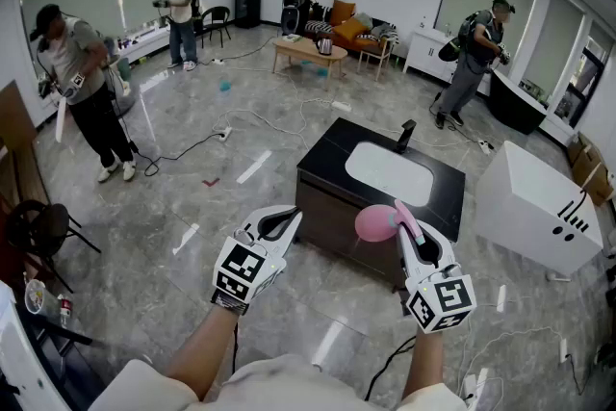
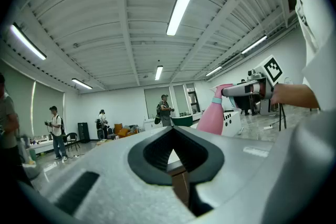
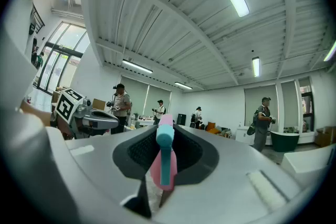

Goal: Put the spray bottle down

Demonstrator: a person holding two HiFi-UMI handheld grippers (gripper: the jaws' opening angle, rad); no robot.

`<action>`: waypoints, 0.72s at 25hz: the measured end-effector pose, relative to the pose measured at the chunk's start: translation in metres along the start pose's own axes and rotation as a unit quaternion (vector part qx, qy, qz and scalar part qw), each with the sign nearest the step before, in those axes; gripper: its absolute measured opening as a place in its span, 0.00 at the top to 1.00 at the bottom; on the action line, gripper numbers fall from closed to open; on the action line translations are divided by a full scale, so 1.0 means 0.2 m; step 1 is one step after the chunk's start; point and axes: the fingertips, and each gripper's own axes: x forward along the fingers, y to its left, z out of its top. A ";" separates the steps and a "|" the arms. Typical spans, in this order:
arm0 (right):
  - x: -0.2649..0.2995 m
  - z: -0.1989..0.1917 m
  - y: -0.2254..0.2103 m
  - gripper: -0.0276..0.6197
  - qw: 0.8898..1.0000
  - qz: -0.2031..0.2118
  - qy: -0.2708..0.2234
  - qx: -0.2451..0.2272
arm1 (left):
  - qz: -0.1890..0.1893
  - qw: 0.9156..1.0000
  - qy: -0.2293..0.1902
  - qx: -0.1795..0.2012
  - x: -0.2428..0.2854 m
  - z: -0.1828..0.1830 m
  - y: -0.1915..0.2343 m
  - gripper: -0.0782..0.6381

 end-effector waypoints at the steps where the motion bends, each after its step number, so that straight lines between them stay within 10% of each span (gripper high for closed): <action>1: 0.00 -0.01 -0.01 0.85 1.000 0.000 0.001 0.000 | 0.000 1.000 0.000 0.000 0.01 0.00 0.00 0.88; 18: 0.02 -0.07 -0.17 0.85 1.000 0.009 0.002 0.020 | -0.007 1.000 0.008 -0.001 0.17 -0.03 -0.06 0.88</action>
